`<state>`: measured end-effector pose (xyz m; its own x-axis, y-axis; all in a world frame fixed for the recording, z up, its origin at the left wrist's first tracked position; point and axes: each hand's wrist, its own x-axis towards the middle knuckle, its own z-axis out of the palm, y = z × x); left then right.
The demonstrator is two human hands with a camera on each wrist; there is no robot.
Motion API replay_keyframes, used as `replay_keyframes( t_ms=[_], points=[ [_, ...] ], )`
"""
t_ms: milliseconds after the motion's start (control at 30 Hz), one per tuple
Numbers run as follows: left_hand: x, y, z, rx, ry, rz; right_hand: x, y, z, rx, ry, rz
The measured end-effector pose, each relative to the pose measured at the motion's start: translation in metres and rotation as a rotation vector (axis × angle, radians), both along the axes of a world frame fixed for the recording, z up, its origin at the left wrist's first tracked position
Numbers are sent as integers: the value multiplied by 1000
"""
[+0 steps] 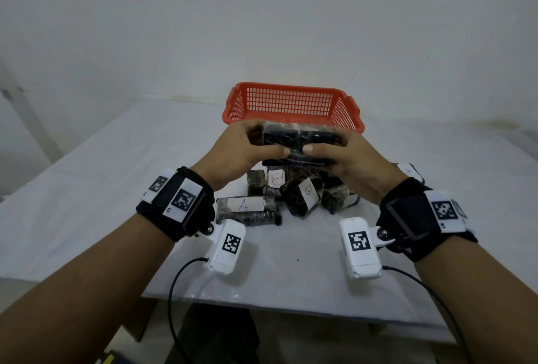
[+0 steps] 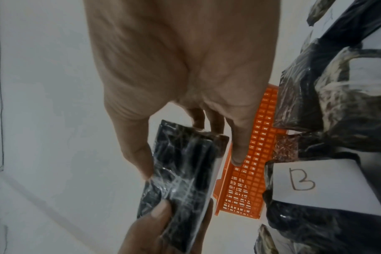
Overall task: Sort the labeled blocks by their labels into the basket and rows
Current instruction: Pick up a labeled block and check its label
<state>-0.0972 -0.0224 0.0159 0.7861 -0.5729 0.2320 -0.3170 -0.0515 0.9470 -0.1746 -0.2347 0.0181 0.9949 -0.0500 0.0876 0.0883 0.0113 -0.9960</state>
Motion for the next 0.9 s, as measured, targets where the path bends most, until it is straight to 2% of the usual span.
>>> replay_keyframes(
  t_ms=[267,400,567,767,900],
  points=[
    [0,2,-2,-9,-52,-10,-2,-2,2,60,134,-17],
    [-4,0,0,-7,30,-88,-1,-2,2,48,92,-21],
    [-1,0,-2,-26,45,29,0,0,-1,28,83,-13],
    [-2,-1,0,-56,108,-68,-1,4,1,38,38,-94],
    [1,-1,1,-80,82,-8,-3,6,1,89,37,-36]
  ],
)
